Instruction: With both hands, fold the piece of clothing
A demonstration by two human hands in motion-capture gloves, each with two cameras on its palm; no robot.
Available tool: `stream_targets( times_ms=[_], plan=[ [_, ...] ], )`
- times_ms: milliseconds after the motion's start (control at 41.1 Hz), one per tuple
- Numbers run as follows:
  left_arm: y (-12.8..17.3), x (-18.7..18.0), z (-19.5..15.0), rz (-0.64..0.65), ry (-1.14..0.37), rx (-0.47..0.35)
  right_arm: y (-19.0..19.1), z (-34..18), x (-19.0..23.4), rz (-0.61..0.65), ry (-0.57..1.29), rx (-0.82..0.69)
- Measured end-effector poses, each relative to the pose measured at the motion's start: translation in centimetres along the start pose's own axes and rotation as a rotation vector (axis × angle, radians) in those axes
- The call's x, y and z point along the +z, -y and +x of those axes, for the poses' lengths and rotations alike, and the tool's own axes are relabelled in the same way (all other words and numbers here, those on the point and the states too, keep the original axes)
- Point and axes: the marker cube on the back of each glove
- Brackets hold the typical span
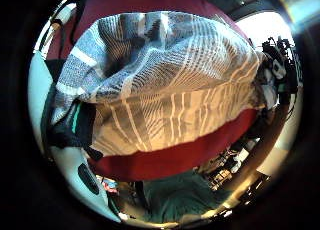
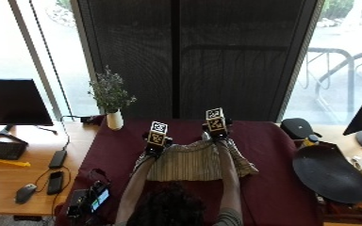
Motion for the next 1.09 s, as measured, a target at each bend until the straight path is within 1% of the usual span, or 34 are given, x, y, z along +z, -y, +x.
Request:
stream_targets(
  times_ms=[73, 97, 170, 219, 268, 340, 365, 389, 438, 462, 486, 511, 559, 608, 632, 681, 730, 778, 827, 851, 924, 973, 1046, 1094],
  plan=[
    [-0.1, 2.2, 0.8, -0.113, -0.025, 0.041, 2.5, -1.6, 1.1, 0.019, -0.02, -0.046],
    [-0.2, 2.8, 0.9, -0.156, -0.026, 0.042, 3.3, -2.1, 1.5, 0.028, -0.021, -0.057],
    [-0.3, 4.0, 0.2, -0.235, 0.025, -0.014, 4.7, -3.1, 2.7, 0.017, -0.02, -0.064],
    [0.1, 4.4, 0.1, -0.224, 0.034, -0.03, 5.0, -3.5, 3.5, -0.032, -0.018, -0.076],
    [0.6, 4.7, 0.4, -0.195, 0.003, -0.006, 5.0, -3.9, 4.0, -0.071, -0.004, -0.108],
    [1.0, 4.8, 0.9, -0.168, -0.039, 0.025, 5.5, -4.3, 4.0, -0.011, 0.013, -0.119],
    [0.9, 4.8, 1.1, -0.181, -0.058, 0.039, 5.6, -4.3, 4.0, 0.013, 0.015, -0.115],
    [0.6, 4.9, 1.3, -0.221, -0.082, 0.06, 5.6, -4.2, 3.8, 0.034, 0.018, -0.111],
    [-0.6, 5.1, 1.7, -0.365, -0.127, 0.1, 5.4, -3.7, 3.3, 0.075, 0.021, -0.095],
    [-1.1, 5.1, 1.8, -0.428, -0.14, 0.11, 5.2, -3.4, 3.1, 0.088, 0.022, -0.081],
    [-1.4, 5.1, 1.7, -0.453, -0.147, 0.109, 4.8, -2.9, 2.8, 0.092, 0.025, -0.064],
    [-1.3, 5.1, 1.7, -0.435, -0.147, 0.099, 4.4, -2.4, 2.5, 0.091, 0.029, -0.045],
    [-0.6, 4.9, 1.3, -0.333, -0.134, 0.062, 3.5, -1.3, 2.0, 0.083, 0.053, -0.014],
    [-0.1, 5.0, 0.8, -0.263, -0.11, 0.014, 2.7, -0.4, 1.3, 0.106, 0.125, -0.01],
    [0.0, 5.1, 0.6, -0.252, -0.098, -0.01, 2.3, 0.2, 0.9, 0.129, 0.185, -0.014],
    [-0.2, 5.5, 0.1, -0.28, -0.084, -0.051, 1.0, 2.0, 0.2, 0.154, 0.322, 0.002],
    [-0.4, 6.1, -0.3, -0.316, -0.068, -0.091, -0.5, 4.6, 0.1, 0.147, 0.431, 0.071],
    [0.0, 6.5, -0.5, -0.278, -0.055, -0.126, -1.0, 7.3, 1.1, 0.17, 0.488, 0.173],
    [0.5, 6.8, -0.4, -0.207, -0.058, -0.145, -0.8, 9.4, 2.5, 0.227, 0.548, 0.249],
    [0.6, 6.9, -0.3, -0.192, -0.065, -0.15, -1.0, 10.1, 2.9, 0.267, 0.58, 0.273],
    [0.0, 7.4, 0.1, -0.209, -0.09, -0.16, -3.5, 12.4, 3.5, 0.362, 0.593, 0.342],
    [-0.4, 7.4, 0.3, -0.2, -0.11, -0.165, -5.8, 13.6, 4.4, 0.35, 0.562, 0.384],
    [-1.4, 7.0, 0.7, -0.194, -0.157, -0.155, -8.9, 14.8, 6.9, 0.249, 0.532, 0.428],
    [-1.5, 6.6, 0.9, -0.121, -0.181, -0.154, -9.9, 15.3, 8.9, 0.183, 0.539, 0.455]
  ],
)
